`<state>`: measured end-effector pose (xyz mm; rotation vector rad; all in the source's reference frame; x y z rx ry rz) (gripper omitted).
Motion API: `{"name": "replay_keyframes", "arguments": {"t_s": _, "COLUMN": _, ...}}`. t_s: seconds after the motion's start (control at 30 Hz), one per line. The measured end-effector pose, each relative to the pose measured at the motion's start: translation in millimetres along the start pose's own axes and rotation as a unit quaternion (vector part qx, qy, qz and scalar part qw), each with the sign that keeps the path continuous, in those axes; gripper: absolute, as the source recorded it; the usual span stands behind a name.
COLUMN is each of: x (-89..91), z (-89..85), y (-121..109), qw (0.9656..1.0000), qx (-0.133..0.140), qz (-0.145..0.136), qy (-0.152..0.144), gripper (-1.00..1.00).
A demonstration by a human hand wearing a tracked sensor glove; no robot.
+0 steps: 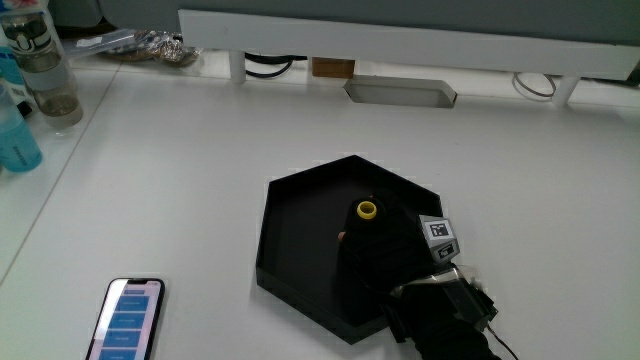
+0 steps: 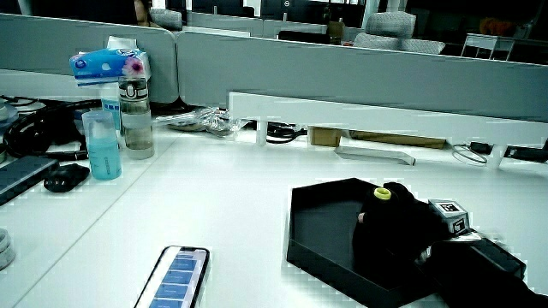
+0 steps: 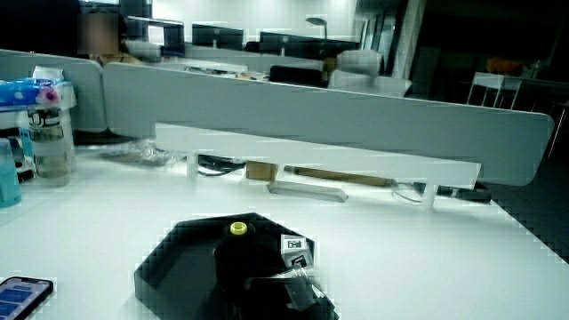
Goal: Pick sewing from plate
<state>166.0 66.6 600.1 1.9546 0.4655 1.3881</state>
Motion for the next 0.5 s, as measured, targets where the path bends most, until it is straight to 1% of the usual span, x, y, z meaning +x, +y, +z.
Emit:
{"name": "replay_keyframes", "arguments": {"t_s": 0.03, "x": -3.1, "z": 0.6, "y": -2, "qw": 1.0000, "qx": 0.004, "qz": 0.008, "qy": -0.004, "gripper": 1.00}}
{"name": "replay_keyframes", "arguments": {"t_s": 0.07, "x": -4.1, "z": 1.3, "y": -4, "qw": 0.9999, "qx": 0.008, "qz": 0.009, "qy": -0.006, "gripper": 1.00}}
{"name": "replay_keyframes", "arguments": {"t_s": 0.1, "x": 0.5, "z": 1.8, "y": -1, "qw": 1.0000, "qx": 0.007, "qz": 0.003, "qy": 0.002, "gripper": 1.00}}
{"name": "replay_keyframes", "arguments": {"t_s": 0.13, "x": -2.3, "z": 2.0, "y": -3, "qw": 0.9999, "qx": 0.003, "qz": 0.011, "qy": 0.002, "gripper": 1.00}}
{"name": "replay_keyframes", "arguments": {"t_s": 0.2, "x": -0.8, "z": 4.4, "y": -2, "qw": 0.9998, "qx": 0.008, "qz": 0.017, "qy": 0.011, "gripper": 1.00}}
{"name": "replay_keyframes", "arguments": {"t_s": 0.23, "x": -3.4, "z": 5.9, "y": -3, "qw": 0.9997, "qx": 0.007, "qz": 0.018, "qy": 0.013, "gripper": 1.00}}
{"name": "replay_keyframes", "arguments": {"t_s": 0.27, "x": -8.6, "z": 8.2, "y": -5, "qw": 0.9993, "qx": 0.016, "qz": 0.030, "qy": 0.015, "gripper": 1.00}}
{"name": "replay_keyframes", "arguments": {"t_s": 0.3, "x": -6.1, "z": 11.2, "y": -3, "qw": 0.9994, "qx": 0.019, "qz": 0.025, "qy": 0.014, "gripper": 1.00}}
{"name": "replay_keyframes", "arguments": {"t_s": 0.33, "x": -5.1, "z": 15.2, "y": -2, "qw": 0.9991, "qx": 0.029, "qz": 0.031, "qy": 0.007, "gripper": 1.00}}
{"name": "replay_keyframes", "arguments": {"t_s": 0.37, "x": 4.4, "z": 19.9, "y": 3, "qw": 0.9991, "qx": 0.033, "qz": 0.025, "qy": 0.011, "gripper": 1.00}}
{"name": "replay_keyframes", "arguments": {"t_s": 0.43, "x": -5.1, "z": 28.8, "y": -4, "qw": 0.9983, "qx": 0.041, "qz": 0.036, "qy": 0.022, "gripper": 1.00}}
{"name": "replay_keyframes", "arguments": {"t_s": 0.47, "x": -5.6, "z": 33.1, "y": -4, "qw": 0.9980, "qx": 0.042, "qz": 0.035, "qy": 0.030, "gripper": 1.00}}
{"name": "replay_keyframes", "arguments": {"t_s": 0.5, "x": -10.0, "z": 37.1, "y": -7, "qw": 0.9975, "qx": 0.051, "qz": 0.044, "qy": 0.019, "gripper": 1.00}}
